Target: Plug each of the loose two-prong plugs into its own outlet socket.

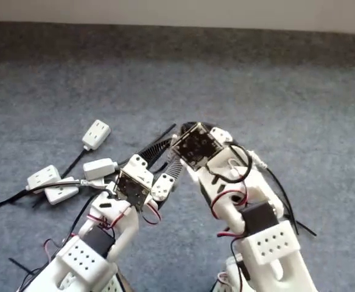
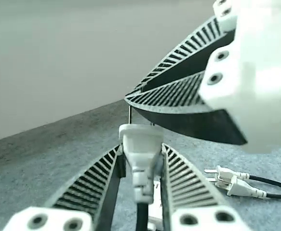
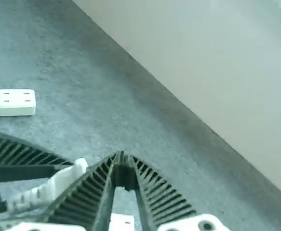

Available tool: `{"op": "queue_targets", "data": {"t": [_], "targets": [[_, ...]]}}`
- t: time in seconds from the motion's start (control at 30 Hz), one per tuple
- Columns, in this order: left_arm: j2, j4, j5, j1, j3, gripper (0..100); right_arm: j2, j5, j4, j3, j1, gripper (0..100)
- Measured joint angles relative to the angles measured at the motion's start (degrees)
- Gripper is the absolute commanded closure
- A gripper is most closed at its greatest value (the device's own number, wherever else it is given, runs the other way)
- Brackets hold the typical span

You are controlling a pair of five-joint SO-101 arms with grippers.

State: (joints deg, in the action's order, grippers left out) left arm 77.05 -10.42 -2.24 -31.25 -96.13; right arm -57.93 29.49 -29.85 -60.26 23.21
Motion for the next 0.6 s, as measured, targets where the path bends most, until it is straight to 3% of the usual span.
{"op": "queue_targets", "data": {"t": [0.2, 0.6], "targets": [[0.35, -0.18, 0.18, -0.09, 0.0, 99, 1.23, 0.18, 7.47, -7.47, -5.36, 99.1], [0.35, -0.18, 0.0, -0.62, -0.09, 99, 1.49, 0.26, 8.79, -8.44, -11.08, 99.1]]}}
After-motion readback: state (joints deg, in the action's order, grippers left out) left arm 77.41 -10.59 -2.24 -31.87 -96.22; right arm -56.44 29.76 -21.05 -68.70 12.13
